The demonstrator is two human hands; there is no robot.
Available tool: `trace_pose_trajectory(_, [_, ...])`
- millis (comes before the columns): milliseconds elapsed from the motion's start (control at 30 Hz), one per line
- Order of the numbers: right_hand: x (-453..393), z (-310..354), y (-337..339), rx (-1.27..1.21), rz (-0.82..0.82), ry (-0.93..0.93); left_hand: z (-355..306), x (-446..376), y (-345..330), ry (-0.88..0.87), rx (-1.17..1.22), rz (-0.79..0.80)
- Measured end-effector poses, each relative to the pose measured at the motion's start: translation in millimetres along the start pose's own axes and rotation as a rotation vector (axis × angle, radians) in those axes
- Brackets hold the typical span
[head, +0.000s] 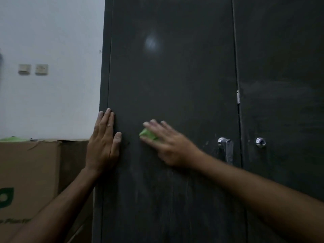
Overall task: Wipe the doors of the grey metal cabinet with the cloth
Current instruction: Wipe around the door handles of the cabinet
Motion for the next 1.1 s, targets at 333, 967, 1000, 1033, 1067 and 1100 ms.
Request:
trace_pose_trajectory(333, [23.1,-10.2,1.8,0.012,0.125,-0.658,-5.8,-0.5,-0.4,-0.008,-0.143,0.023])
trace_pose_trajectory(967, [69.6,-183.0,12.3,0.058,0.084,-0.934,-128.8,-36.2,-89.8,-0.260,0.016,0.180])
trace_pose_trajectory(1000, [75.9,-208.9,15.1,0.021,0.077,-1.008,-132.8,-39.4,-94.4,-0.276,0.020,0.189])
trace_pose_trajectory(1033, [83.2,-224.8,18.3,-0.021,0.061,-1.078,-136.5,-43.1,-98.3,-0.281,0.023,0.199])
trace_pose_trajectory(1067, [89.4,-229.3,21.6,-0.045,0.020,-1.156,-140.0,-47.6,-102.0,-0.280,0.023,0.206])
trace_pose_trajectory(1100, [93.5,-223.5,21.8,-0.052,-0.003,-1.217,-143.5,-52.2,-105.7,-0.277,0.019,0.209])
Point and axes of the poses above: each hand's wrist, its own x-axis away from the middle knuckle, its own y-axis out of the back of the hand, z = x × y, the point moved 4 cm from there along -x, towards the middle knuckle, and after that the axes turned 12 degrees about x, right-handed, at the moved point
